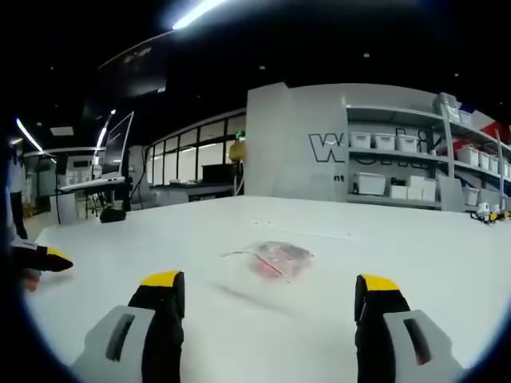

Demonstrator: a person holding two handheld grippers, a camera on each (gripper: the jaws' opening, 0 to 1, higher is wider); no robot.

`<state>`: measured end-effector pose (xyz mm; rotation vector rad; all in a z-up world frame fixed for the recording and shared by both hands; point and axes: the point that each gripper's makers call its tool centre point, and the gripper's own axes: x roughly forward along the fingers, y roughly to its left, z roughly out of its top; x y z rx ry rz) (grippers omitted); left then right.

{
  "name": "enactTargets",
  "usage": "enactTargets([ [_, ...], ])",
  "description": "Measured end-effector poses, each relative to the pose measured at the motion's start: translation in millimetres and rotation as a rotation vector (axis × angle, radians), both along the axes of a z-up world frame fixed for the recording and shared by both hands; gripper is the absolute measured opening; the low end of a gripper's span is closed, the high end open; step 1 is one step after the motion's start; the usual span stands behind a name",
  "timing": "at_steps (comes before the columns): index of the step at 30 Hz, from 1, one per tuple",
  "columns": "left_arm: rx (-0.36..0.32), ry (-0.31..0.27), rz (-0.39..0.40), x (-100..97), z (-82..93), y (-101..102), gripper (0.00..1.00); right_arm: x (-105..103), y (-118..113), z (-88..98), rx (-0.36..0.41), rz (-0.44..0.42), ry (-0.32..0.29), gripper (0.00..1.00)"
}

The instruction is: Open the resealable bag by pulling the two sides of the seal apart until the entire bag opening is separated and visibly accessible.

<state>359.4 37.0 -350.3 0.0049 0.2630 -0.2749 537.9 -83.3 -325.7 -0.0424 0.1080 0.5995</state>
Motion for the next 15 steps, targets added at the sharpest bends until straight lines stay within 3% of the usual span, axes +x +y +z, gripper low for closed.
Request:
enactTargets([
  [15, -0.001, -0.002, 0.005, 0.2, 0.2, 1.0, 0.99, -3.9, -1.1, 0.4, 0.000, -0.006, -0.003, 0.90],
])
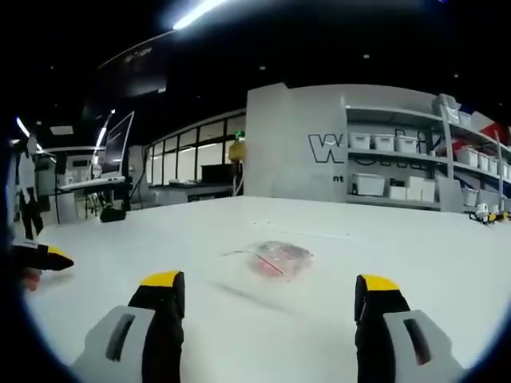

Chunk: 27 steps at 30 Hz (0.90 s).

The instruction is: Open the resealable bag by pulling the two sides of the seal apart until the entire bag opening is separated and visibly accessible.

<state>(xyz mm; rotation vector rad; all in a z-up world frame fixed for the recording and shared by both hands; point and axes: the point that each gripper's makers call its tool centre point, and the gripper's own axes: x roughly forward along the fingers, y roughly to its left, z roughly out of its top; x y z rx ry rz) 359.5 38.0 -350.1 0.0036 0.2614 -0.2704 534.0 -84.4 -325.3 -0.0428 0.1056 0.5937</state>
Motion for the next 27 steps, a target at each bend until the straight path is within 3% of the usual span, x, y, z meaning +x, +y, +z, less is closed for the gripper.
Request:
enactTargets([
  [27, -0.005, -0.008, 0.005, -0.1, 1.5, 0.5, 0.99, -8.3, -0.8, 6.2, 0.007, 0.010, -0.013, 0.90],
])
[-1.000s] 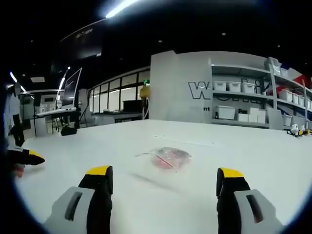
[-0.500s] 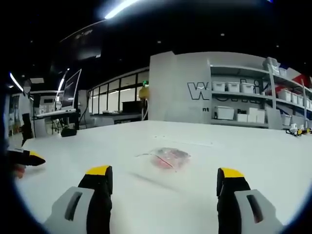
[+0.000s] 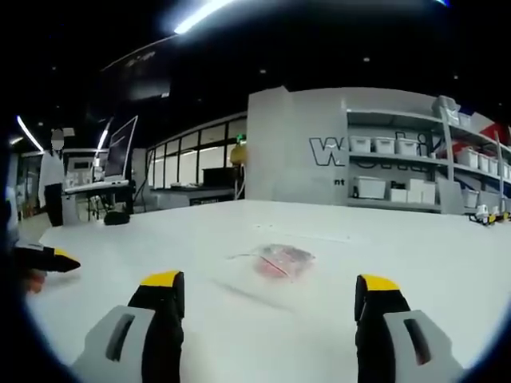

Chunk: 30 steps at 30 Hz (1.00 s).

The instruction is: Open the resealable bag by pulling the two sides of the seal apart until the entire bag opening is separated and visibly accessible.

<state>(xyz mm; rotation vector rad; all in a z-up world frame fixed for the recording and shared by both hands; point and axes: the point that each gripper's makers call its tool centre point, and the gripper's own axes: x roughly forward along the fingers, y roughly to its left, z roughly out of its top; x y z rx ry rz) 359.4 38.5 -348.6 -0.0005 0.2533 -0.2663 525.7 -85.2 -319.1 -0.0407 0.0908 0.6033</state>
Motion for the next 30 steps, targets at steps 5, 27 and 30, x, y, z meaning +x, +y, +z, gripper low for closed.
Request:
enactTargets([
  [5, -0.004, -0.002, 0.000, 0.5, 0.7, 1, 0.99, 0, 0, 0.5, 0.002, -0.003, 0.000, 0.90],
  [27, -0.016, -0.076, 0.030, -3.9, 24.6, 5, 0.98, -20, -5, 13.9, 0.026, -0.001, -0.005, 0.88],
  [30, -0.022, -0.081, 0.033, -3.1, 25.7, 6, 0.98, -24, -7, 17.8, 0.031, -0.006, -0.013, 0.87],
])
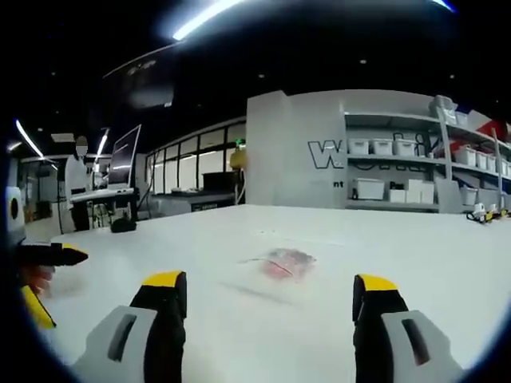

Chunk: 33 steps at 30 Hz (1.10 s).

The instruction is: Open the resealable bag by pulling the two sides of the seal apart until the entire bag opening is separated and visibly accessible.

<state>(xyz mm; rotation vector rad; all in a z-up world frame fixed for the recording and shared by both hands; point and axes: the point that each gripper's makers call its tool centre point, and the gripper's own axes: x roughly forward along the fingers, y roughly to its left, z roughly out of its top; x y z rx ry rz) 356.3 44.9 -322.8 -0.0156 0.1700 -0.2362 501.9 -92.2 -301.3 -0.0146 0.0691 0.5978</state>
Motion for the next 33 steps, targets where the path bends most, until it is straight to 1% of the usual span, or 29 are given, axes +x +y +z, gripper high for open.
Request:
enactTargets([
  [9, -0.009, 0.003, -0.006, 0.1, -0.9, -2, 0.98, -6, -2, 6.2, 0.020, -0.003, -0.009, 0.87],
  [20, -0.014, 0.016, -0.011, 0.5, -5.0, -2, 0.98, -10, -1, 0.1, 0.026, -0.002, 0.005, 0.86],
  [26, -0.016, 0.013, -0.007, 1.0, -2.0, 0, 0.98, -13, 0, -2.0, 0.027, -0.002, 0.013, 0.85],
  [33, -0.016, 0.015, -0.007, 4.9, 2.0, 2, 0.98, -15, 0, 2.8, 0.035, -0.001, 0.009, 0.85],
])
